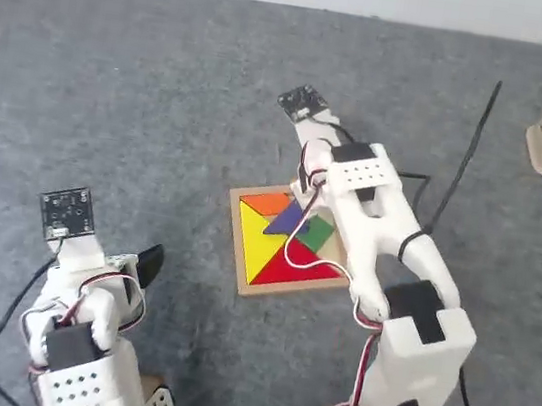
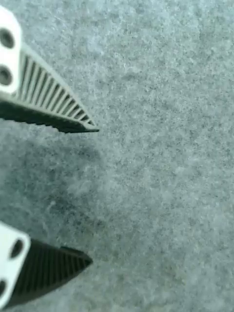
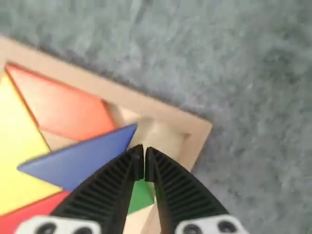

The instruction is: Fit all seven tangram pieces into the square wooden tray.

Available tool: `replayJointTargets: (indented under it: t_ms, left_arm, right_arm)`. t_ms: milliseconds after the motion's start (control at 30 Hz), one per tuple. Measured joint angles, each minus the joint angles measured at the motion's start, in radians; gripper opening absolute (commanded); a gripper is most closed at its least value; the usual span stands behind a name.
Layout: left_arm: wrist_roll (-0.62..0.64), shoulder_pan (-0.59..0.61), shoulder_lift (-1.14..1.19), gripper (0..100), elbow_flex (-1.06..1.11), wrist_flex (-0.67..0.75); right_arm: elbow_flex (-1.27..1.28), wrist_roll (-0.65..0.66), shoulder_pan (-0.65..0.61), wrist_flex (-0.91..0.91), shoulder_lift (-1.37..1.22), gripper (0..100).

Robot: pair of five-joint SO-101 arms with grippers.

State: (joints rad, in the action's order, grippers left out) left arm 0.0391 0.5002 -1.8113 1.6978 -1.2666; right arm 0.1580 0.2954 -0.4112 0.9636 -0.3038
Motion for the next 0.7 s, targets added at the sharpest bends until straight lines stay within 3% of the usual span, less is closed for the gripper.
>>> replayJointTargets:
  t_ms: [233,500,700]
  left_arm:
    - [0.0,0.0,0.0,35,0.0,0.0]
    - [0.0,0.0,0.0,35,0.0,0.0]
    - [0.0,0.0,0.0,35,0.0,0.0]
  right_arm:
    - [-0.058,-0.086,-0.021,0.011,0.017,0.6]
    - [0.158,-0.089,-0.224,-0.081,0.167,0.6]
    - [0.176,-0.089,-0.247,-0.115,0.169,0.6]
